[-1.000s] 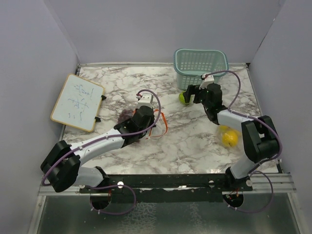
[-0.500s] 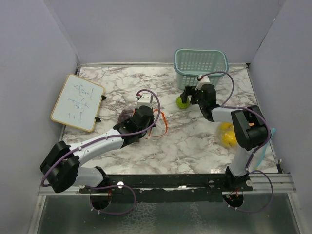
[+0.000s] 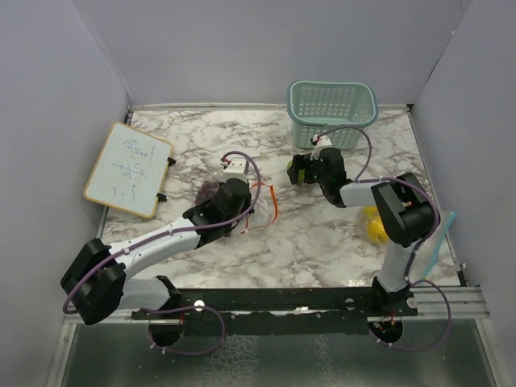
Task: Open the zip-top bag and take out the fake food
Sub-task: Pick up the fake fruit from the center of the board.
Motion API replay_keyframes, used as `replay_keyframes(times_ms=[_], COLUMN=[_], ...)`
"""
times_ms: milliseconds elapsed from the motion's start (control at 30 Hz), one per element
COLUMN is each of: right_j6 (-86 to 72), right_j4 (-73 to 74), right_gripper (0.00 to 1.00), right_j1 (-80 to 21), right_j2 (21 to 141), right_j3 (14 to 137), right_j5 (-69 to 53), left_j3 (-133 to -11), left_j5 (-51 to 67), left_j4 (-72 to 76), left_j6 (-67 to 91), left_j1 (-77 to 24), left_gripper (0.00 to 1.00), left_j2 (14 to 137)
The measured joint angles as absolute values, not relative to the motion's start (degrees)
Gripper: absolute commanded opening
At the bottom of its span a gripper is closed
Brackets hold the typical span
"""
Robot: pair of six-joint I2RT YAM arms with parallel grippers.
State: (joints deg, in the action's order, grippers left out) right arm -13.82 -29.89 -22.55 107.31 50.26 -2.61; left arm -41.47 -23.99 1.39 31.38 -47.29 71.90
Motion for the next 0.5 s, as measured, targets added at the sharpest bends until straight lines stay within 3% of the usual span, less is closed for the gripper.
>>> replay_keyframes(times_ms=[300, 500], right_j6=[-13.17, -12.27], right_j4=[-27.64, -25.17], right_gripper=[0.65, 0.62], right_j1=[-22.55, -22.55], right_j2=[107.15, 100.75], right_j3=[50.41, 48.95], right_j5=[1.02, 2.13], left_j3=[-41.43, -41.43], left_j5=[-24.01, -24.03], left_j4=[1.28, 1.23], left_j6=[31.38, 31.22], left_j1=[-47.24, -47.24], left_gripper=[0.08, 0.08], left_j2=[69.63, 69.63])
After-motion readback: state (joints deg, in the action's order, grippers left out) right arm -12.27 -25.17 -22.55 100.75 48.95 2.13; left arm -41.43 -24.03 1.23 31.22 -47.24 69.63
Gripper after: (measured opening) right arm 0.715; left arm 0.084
